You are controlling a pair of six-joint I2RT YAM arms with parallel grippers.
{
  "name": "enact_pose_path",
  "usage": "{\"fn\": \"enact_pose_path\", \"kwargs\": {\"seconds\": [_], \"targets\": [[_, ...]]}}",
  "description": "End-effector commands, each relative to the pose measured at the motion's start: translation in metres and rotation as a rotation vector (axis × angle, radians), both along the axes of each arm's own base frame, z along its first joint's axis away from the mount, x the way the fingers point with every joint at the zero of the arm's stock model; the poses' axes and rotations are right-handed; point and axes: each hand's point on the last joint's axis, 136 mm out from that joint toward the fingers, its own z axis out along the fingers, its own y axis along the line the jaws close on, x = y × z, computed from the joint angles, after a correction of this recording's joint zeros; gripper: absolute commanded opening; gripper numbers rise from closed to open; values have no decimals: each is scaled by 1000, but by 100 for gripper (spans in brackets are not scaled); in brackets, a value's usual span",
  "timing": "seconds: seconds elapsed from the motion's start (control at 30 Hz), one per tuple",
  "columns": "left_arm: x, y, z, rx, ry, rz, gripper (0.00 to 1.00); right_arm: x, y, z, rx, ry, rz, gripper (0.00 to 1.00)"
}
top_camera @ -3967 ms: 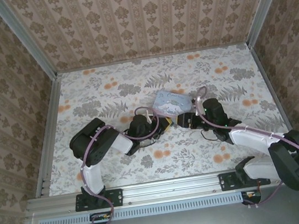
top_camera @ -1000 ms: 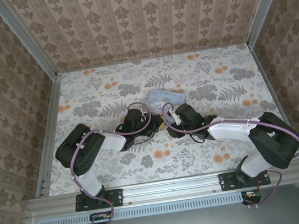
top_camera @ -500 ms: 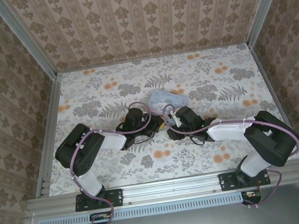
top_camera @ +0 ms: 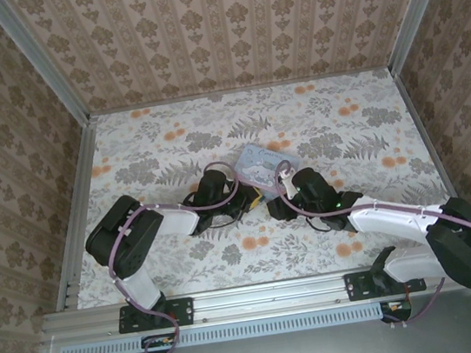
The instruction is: Unlock the padlock with the key
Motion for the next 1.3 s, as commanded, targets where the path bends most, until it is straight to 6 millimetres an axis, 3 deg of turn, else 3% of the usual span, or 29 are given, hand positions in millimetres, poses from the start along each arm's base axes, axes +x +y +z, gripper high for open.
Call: {"fn": "enact_pose_path", "kwargs": {"seconds": [0.0, 0.2, 0.4, 0.47, 0.73, 1.07, 1.27], "targets": [[0, -6, 19, -28, -31, -34, 0, -2, 7, -1, 5, 14, 34, 42], [0, -6, 20, -26, -33, -37, 0, 0, 12, -15, -52, 25, 59, 41], [1, -7, 21, -25, -33, -43, 0, 8, 18, -15, -87, 5, 61, 40], [1, -7, 21, -26, -33, -42, 0, 10, 19, -26, -114, 23, 60, 39], [0, -8, 22, -31, -30, -48, 0, 28, 18, -33, -172, -11, -7, 33], [-2, -8, 22, -40, -24, -51, 0, 57, 2, -22, -207, -130, -183, 31], [-2, -8, 22, -47, -20, -52, 0, 67, 8, -14, -183, -161, -206, 31]]}}
